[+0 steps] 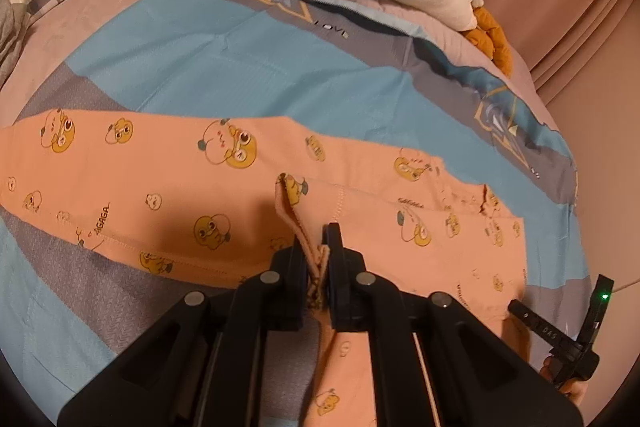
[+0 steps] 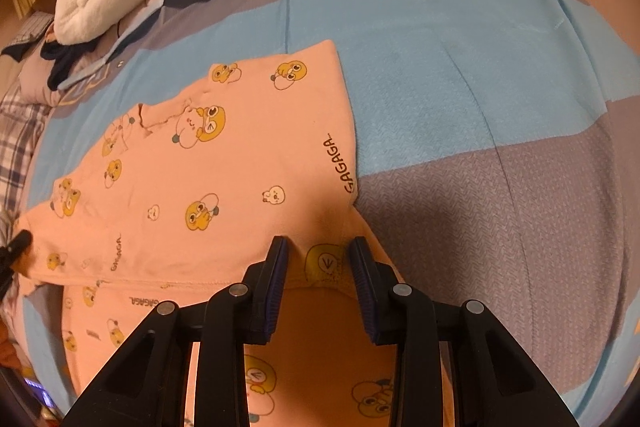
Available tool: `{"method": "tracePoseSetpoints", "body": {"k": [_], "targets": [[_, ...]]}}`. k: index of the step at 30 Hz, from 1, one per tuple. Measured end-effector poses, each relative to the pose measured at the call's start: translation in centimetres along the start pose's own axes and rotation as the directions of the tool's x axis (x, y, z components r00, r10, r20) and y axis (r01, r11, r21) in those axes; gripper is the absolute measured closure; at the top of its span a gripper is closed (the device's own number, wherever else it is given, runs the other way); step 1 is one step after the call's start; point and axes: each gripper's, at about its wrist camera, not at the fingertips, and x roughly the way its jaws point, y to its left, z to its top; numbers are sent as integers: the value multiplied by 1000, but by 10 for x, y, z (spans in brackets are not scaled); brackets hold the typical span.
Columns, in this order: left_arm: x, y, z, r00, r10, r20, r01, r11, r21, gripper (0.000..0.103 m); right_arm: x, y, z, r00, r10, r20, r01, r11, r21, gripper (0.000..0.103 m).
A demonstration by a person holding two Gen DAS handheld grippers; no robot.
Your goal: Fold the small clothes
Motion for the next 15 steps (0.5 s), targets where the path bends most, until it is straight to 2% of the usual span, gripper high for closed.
{"method": "tracePoseSetpoints", "body": {"k": [15], "targets": [[22, 19, -14, 998, 31, -62, -32, 999, -20, 94, 3, 7, 1, 1000, -26, 9, 26, 999, -20, 68]]}}
